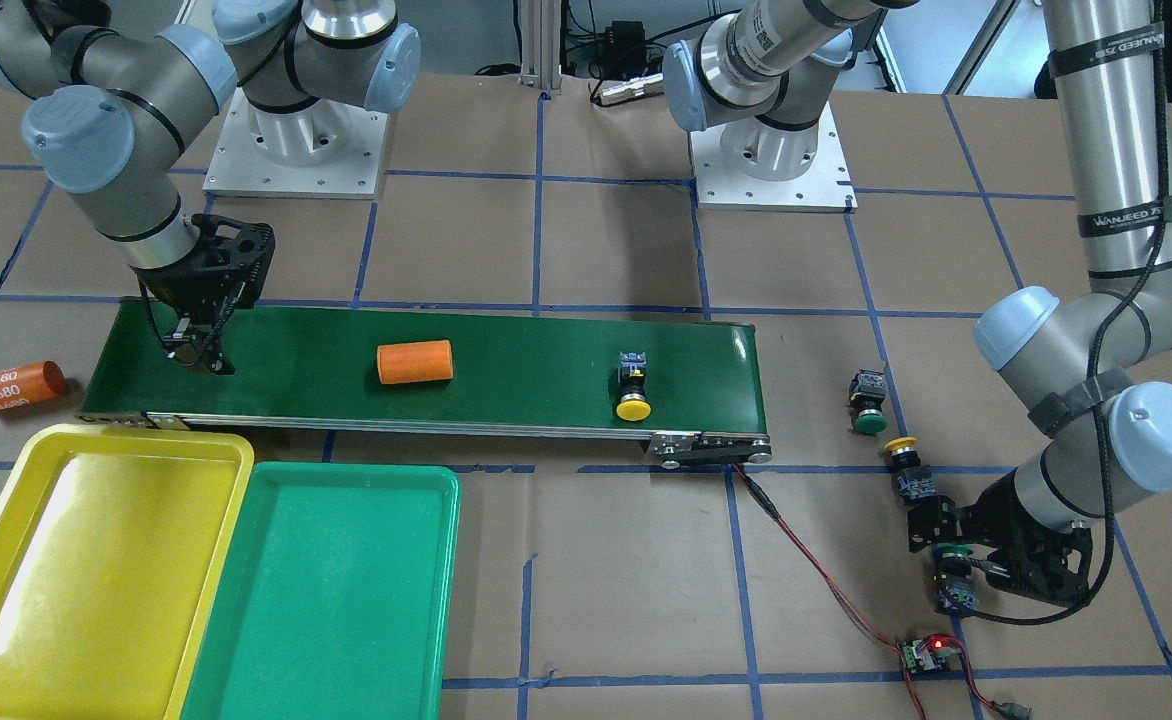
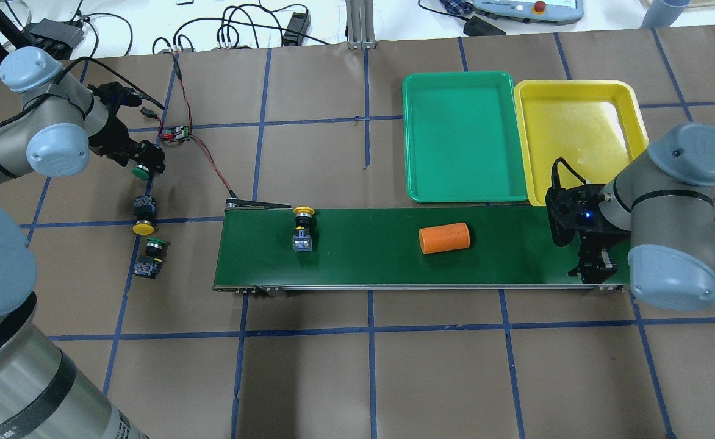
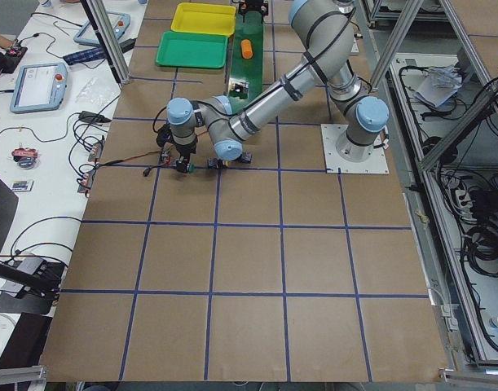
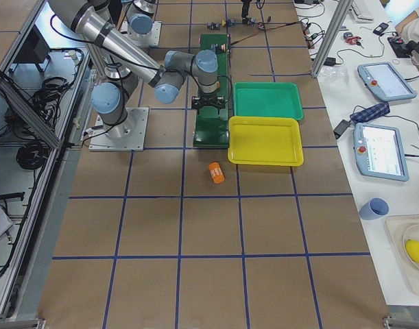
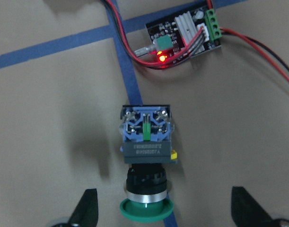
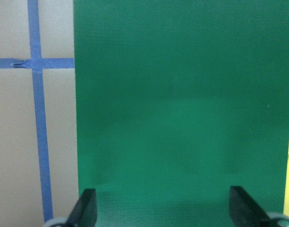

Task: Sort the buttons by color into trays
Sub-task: 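Open the left gripper and move it back over the table buttons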

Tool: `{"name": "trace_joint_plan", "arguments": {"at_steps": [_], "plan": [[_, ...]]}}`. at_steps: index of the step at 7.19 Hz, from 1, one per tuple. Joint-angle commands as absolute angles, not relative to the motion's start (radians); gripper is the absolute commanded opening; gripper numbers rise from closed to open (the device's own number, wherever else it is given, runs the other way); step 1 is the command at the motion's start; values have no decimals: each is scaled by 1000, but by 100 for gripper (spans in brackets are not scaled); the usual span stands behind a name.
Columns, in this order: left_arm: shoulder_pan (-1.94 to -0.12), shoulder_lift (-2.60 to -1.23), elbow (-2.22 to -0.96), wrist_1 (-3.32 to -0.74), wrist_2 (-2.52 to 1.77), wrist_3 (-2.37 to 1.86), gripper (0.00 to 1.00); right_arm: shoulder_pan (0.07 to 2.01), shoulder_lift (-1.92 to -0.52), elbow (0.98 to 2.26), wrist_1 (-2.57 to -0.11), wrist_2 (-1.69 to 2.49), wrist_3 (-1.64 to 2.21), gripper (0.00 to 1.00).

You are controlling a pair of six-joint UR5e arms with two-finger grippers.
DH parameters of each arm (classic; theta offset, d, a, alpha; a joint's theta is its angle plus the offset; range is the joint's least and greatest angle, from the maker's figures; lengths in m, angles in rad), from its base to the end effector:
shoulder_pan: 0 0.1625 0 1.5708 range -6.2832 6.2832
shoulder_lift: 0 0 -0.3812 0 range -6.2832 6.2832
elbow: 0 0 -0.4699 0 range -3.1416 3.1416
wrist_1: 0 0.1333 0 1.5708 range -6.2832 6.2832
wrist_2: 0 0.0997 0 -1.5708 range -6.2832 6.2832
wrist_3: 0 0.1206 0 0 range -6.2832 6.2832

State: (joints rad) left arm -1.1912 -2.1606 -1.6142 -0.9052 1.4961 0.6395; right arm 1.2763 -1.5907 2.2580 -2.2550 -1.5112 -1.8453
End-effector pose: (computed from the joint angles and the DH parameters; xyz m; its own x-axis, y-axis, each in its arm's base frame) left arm 0.1251 -0.6977 0.0843 -0.9649 0.2593 0.0405 0.2561 0.9641 -0.0705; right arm 0.0000 -0.4841 0.1341 -0.0203 -0.9993 0.0324 -0.9984 0.0186 -0.0527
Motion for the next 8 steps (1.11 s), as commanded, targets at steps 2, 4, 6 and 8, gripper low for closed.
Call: {"name": "trace_joint_plan", "arguments": {"at_steps": [2,4,6,8], "plan": [[-1192,-2201,-1582,-900,1454,647,79,1276,-1591,2258,-2255,-1511,-1845,100],[-1196,-2204,-1569,-905,1454,646,0,1276,-1591,2258,-2255,-1511,-1845,100],[-1200,-2184,-1568,-916,1457,647,0,1276,-1591,2258,-2255,-1511,-1847,100],[-1207,-2157,-1566,-946,1447,640,0,1276,-1589,2258,-2255,-1511,-1848,100]]}}
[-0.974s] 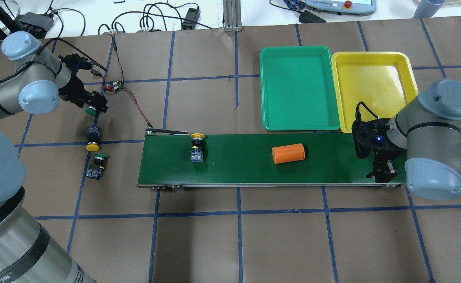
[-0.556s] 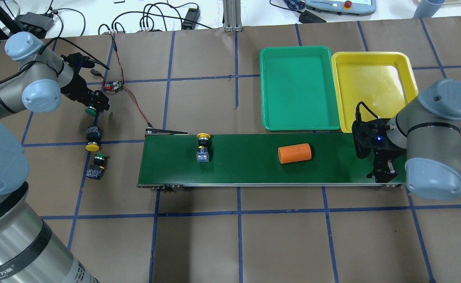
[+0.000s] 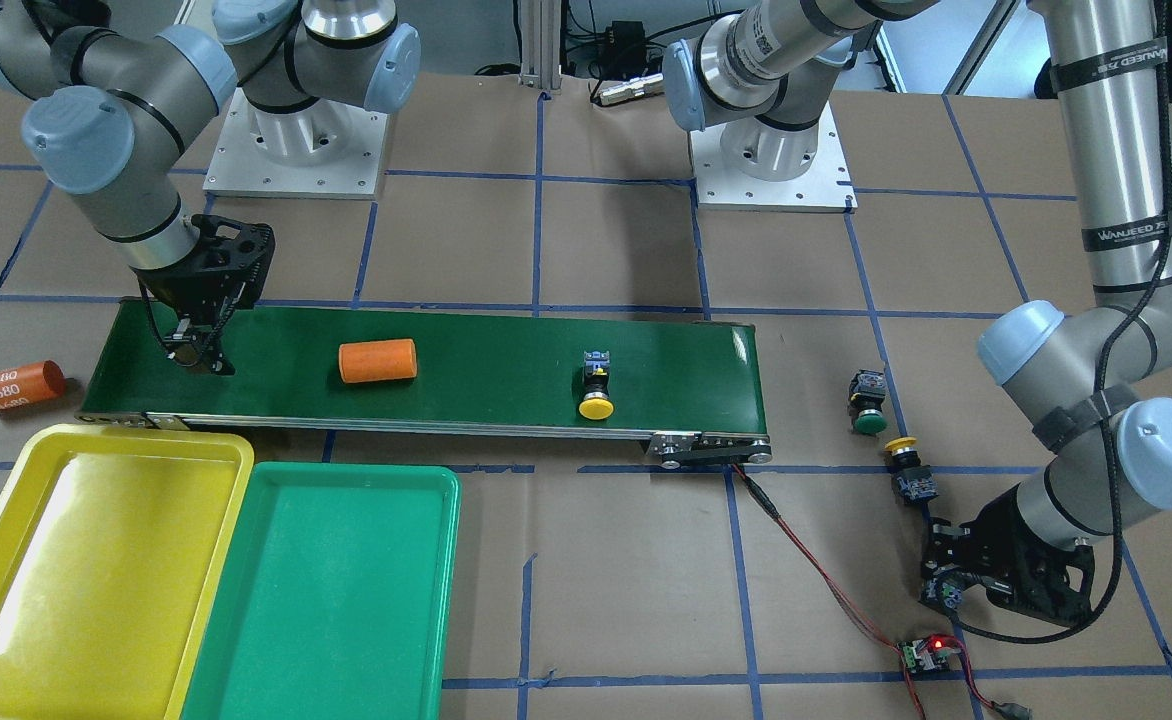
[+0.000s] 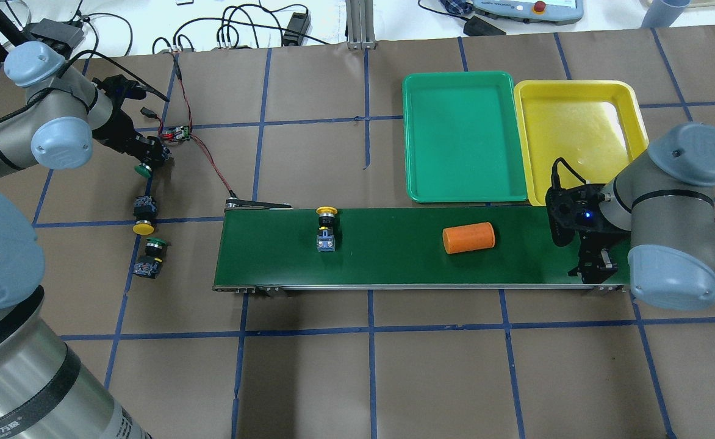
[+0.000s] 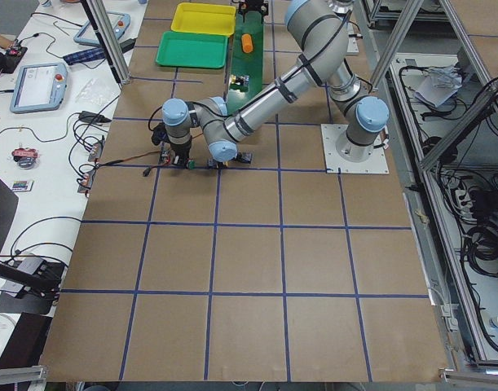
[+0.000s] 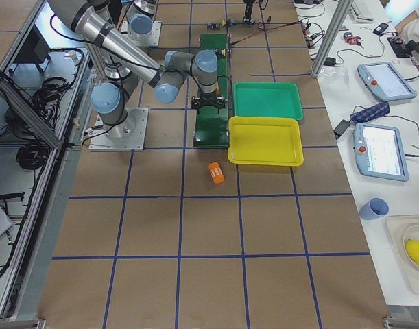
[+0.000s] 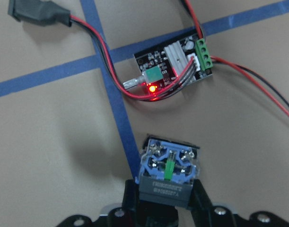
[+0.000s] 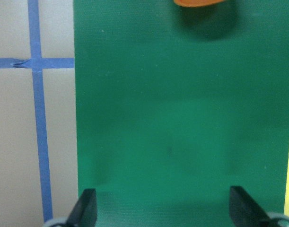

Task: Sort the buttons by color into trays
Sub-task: 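Lower the left gripper and grasp a green push button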

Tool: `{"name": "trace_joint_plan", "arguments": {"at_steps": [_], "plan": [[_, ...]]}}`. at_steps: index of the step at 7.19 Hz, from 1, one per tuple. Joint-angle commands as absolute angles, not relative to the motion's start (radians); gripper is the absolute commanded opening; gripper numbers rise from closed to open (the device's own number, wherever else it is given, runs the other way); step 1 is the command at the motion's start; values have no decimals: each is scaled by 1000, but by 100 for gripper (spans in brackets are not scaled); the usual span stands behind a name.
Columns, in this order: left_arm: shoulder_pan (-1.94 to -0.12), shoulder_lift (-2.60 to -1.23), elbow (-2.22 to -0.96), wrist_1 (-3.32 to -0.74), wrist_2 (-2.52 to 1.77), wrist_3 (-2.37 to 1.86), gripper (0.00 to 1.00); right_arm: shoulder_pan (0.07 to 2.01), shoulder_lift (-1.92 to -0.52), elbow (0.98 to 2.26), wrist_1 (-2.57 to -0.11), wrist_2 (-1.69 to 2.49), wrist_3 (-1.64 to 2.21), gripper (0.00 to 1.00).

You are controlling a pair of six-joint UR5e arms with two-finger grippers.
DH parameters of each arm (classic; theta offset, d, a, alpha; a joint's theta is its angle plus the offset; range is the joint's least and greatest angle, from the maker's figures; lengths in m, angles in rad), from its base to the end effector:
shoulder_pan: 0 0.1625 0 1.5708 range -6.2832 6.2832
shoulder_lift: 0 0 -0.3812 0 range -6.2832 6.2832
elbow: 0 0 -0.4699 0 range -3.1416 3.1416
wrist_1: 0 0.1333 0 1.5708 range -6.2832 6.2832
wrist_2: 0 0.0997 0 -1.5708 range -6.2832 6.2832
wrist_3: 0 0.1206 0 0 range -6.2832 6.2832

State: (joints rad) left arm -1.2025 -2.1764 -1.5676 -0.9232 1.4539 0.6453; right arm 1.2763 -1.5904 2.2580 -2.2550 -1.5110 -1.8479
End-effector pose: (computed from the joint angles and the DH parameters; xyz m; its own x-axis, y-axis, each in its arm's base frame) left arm 0.1178 -0.7147 0.0945 -0.9581 0.2788 0.0659 0.2711 0.9567 -0.1062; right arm 0.0000 -0.4841 0.1340 -0.0177 -0.9993 0.0323 -0.9985 0.0160 -0.0529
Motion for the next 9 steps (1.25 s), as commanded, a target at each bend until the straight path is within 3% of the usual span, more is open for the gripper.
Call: {"name": "trace_joint_plan", "arguments": {"at_steps": [1,4,9], "plan": [[-1207,-2114,-1560,-1019,1433,611,0,1276,-1589,2258,-2255,-1511,-1848,100],[-1316,-1907,-1655,-1141,1434,293,0,1276,-1588,2258,-2255,-1511,-1848,100],[-1399,-1660,-1983,-1121,1378,100,0,1276,-1588,2258,-2255,-1511,-1847,100]]}}
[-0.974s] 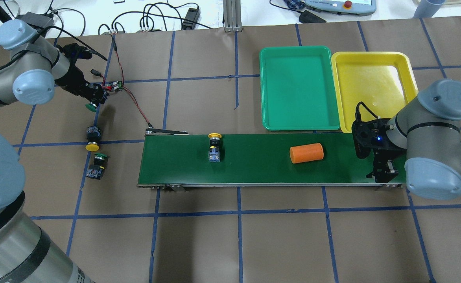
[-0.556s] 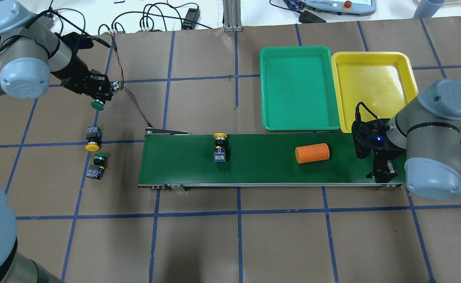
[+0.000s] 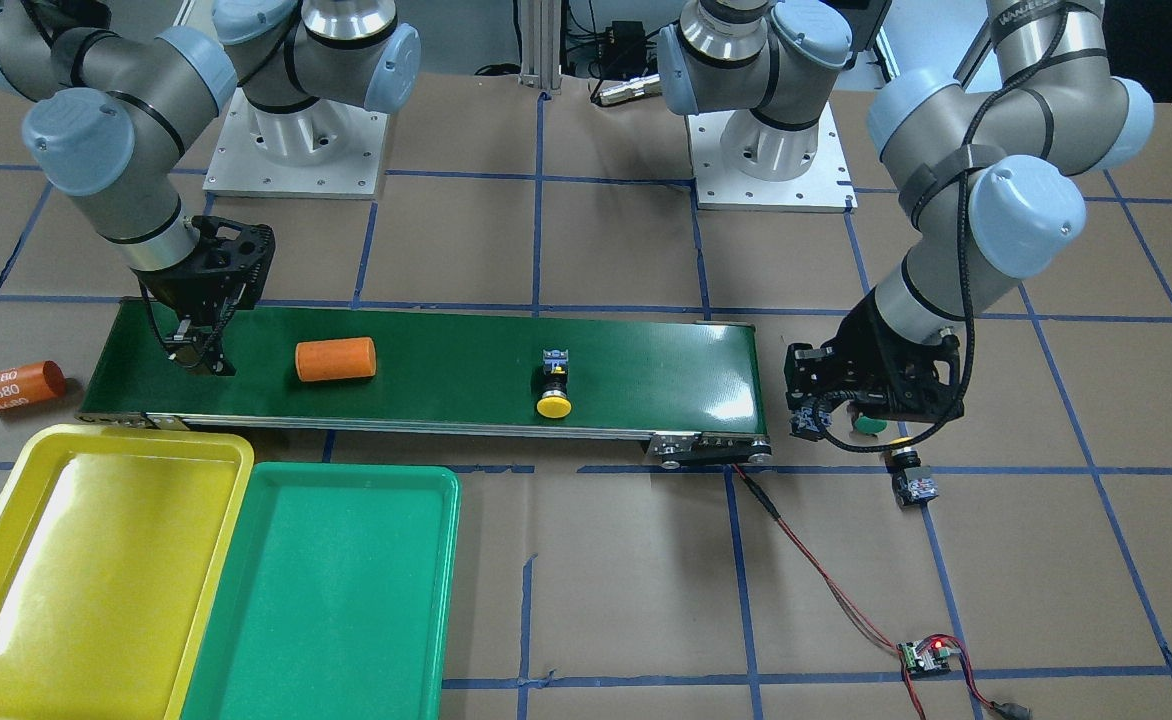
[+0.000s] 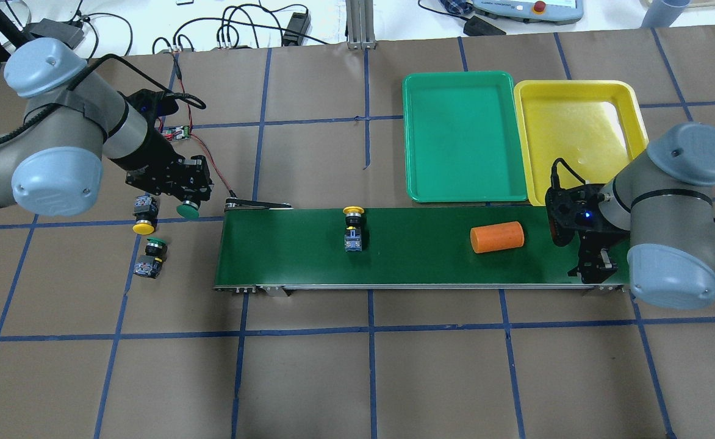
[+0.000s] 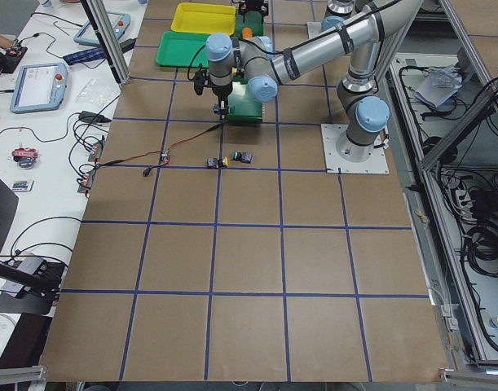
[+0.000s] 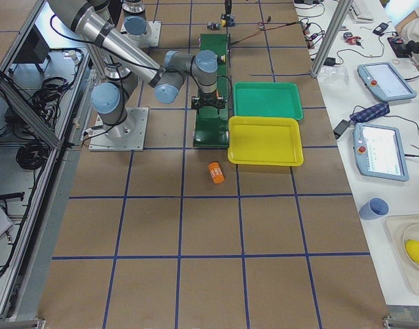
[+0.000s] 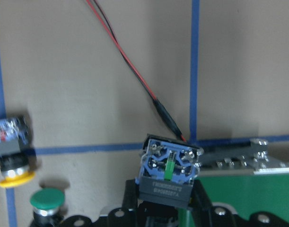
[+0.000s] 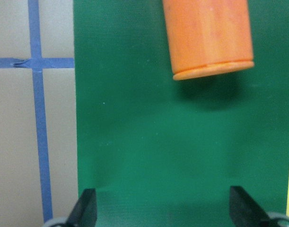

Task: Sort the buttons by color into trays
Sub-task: 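Lower the left gripper and grasp a green push button, then place the green button on the belt's near end with the left gripper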

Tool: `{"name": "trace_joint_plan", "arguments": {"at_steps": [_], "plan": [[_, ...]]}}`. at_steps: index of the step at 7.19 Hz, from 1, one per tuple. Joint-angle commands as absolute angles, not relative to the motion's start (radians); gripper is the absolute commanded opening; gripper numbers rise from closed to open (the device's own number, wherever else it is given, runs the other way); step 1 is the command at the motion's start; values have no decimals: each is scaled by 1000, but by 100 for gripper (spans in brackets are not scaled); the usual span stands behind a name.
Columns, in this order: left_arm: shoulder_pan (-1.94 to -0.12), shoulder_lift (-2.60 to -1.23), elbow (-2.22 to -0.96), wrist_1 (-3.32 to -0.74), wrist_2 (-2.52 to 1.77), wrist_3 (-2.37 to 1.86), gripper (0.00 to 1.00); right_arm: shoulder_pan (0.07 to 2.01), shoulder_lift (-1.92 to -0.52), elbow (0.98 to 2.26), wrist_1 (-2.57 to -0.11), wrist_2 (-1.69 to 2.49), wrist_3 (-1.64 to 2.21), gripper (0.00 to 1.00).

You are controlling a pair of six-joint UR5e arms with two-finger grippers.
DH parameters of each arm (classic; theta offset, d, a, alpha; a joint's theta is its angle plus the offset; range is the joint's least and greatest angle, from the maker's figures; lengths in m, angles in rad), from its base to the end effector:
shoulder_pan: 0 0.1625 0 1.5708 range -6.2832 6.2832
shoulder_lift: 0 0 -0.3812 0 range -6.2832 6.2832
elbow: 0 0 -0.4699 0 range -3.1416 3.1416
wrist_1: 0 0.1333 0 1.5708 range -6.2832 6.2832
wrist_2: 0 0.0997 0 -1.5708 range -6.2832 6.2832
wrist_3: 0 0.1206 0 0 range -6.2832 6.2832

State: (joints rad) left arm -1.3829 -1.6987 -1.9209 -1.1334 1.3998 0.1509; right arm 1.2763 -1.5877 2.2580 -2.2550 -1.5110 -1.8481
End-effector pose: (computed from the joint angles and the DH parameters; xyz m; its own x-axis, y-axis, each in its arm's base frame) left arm -0.0464 -0.5795 0.2016 -0.9839 -0.0411 0.1742 -0.0392 0.9991 0.0146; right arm 0.0000 -0.4840 0.1327 -0.0176 -0.9994 0.0297 -0.9984 0.0160 -0.0537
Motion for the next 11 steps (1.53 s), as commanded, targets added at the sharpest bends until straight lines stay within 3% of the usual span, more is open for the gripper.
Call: {"name": "trace_joint_plan", "arguments": {"at_steps": [1,6,7,8,11], "plan": [[-1446,-1673,-1993,-1105,1381,71,0,1276,-1588,2258,-2255,-1511,-1847,100],[-1489,-1681,-2059,-1002,1388,40,0,1276,-1586,2258,-2255,-1511,-1847,100],[-1489,-1669,-2059,-1003,1394,40,37,1276,-1588,2258,-2255,-1511,-1847,100],[-1486,-1680,-2059,-1009,1393,28,99,1276,-1588,2258,-2255,-1511,-1847,100],[-1485,-1654,-2030,-1048,1396,26,100,1276,-1588,2257,-2255,-1512,-1848,100]]}}
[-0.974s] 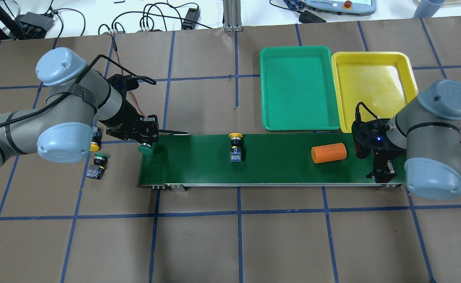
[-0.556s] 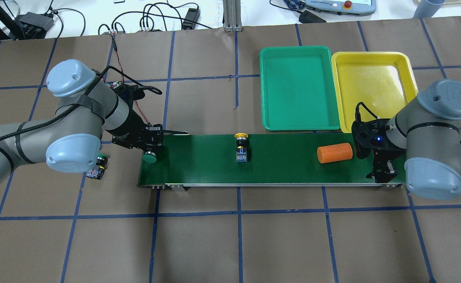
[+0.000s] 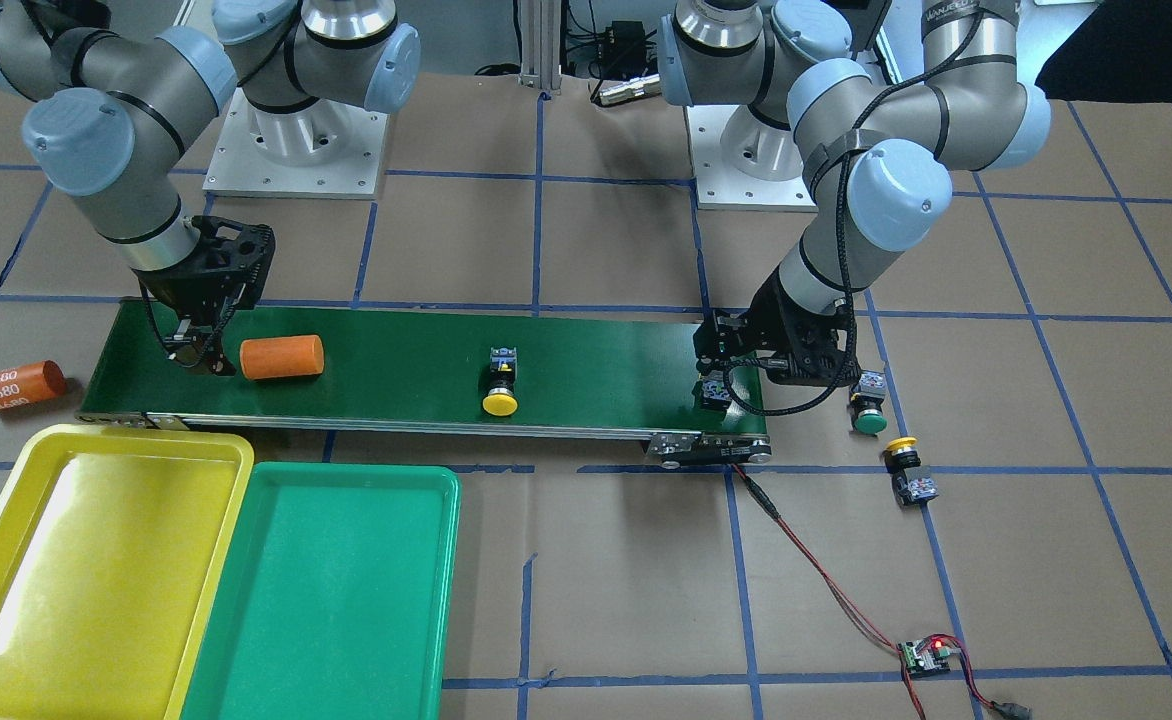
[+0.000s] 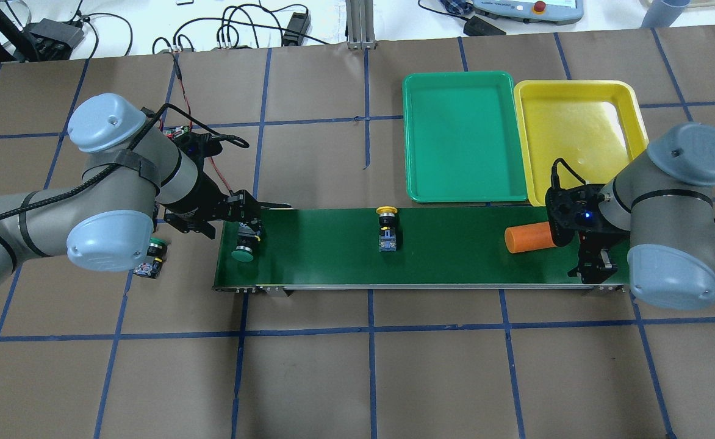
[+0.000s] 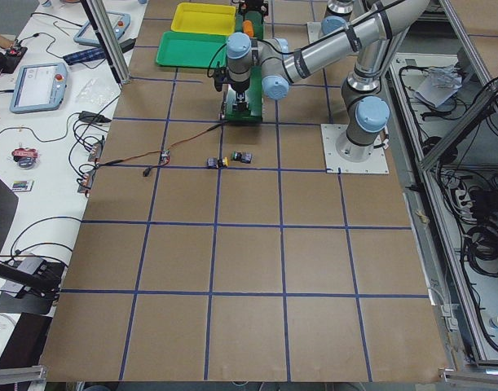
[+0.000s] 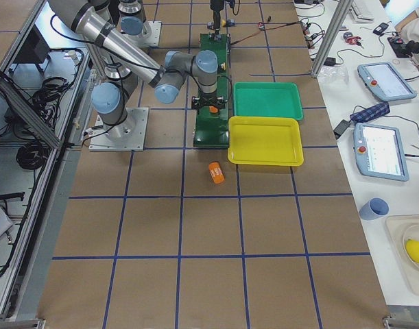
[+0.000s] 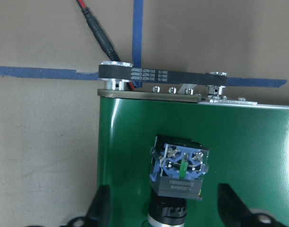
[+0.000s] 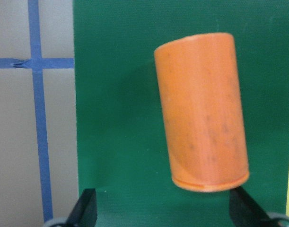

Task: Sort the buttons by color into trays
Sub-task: 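Place the green button on the belt's near end with the left gripper, then return the left gripper to the table and grasp another yellow button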

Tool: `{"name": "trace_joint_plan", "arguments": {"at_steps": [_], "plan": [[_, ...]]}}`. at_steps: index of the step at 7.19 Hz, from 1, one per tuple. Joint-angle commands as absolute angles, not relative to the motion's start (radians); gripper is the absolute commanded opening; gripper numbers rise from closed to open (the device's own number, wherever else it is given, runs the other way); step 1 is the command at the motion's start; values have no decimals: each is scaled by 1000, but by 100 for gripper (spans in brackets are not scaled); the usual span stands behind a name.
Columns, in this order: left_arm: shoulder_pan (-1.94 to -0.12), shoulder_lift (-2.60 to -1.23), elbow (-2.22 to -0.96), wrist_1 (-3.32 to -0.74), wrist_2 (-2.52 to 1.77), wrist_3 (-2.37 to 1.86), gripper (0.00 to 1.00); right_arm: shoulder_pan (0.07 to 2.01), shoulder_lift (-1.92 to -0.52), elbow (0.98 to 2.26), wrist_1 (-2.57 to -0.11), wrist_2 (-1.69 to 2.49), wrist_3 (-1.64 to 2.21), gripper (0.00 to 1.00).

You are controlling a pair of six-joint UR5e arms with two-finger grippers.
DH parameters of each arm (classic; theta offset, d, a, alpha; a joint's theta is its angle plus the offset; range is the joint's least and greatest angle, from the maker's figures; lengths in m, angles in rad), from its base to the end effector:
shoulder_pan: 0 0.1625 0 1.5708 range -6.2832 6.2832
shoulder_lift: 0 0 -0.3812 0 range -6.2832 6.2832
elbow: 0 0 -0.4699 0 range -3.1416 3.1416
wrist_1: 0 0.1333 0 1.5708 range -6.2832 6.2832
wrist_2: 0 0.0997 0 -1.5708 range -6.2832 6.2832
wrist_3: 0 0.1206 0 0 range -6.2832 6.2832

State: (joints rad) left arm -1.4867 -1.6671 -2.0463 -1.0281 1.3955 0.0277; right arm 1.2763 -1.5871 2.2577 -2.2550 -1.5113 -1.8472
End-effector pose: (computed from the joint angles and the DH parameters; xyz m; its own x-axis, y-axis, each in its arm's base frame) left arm -0.1094 -0.5391 0.1660 -0.9827 -0.0602 0.1751 -0.0568 0.9981 0.0243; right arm 0.0000 -0.4841 0.1326 -0.0185 -0.9994 0.0293 -0.9984 0.0169 -0.0535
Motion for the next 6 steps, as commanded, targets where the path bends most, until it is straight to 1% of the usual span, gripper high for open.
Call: {"name": "trace_joint_plan", "arguments": {"at_steps": [1,2,3,5,6], "plan": [[-1468,-1632,-1978,-1101,1429,28,100,1276,-1588,2256,-2255,-1514,-1848,100],[-1425,-1634,-1900,-1171,1522,41,100,1276,-1588,2256,-2255,-1514,-1847,100],[-1332,-1661,-1835,-1198,1544,105,100,1278,-1588,2256,-2255,-1514,-1847,100],[-1154,-1721,-1824,-1177,1543,256,100,1278,-1588,2256,-2255,-1513,-1847,100],[-1114,-1765,-1838,-1108,1536,258,100,1276,-1588,2256,-2255,-1514,-1848,100]]}}
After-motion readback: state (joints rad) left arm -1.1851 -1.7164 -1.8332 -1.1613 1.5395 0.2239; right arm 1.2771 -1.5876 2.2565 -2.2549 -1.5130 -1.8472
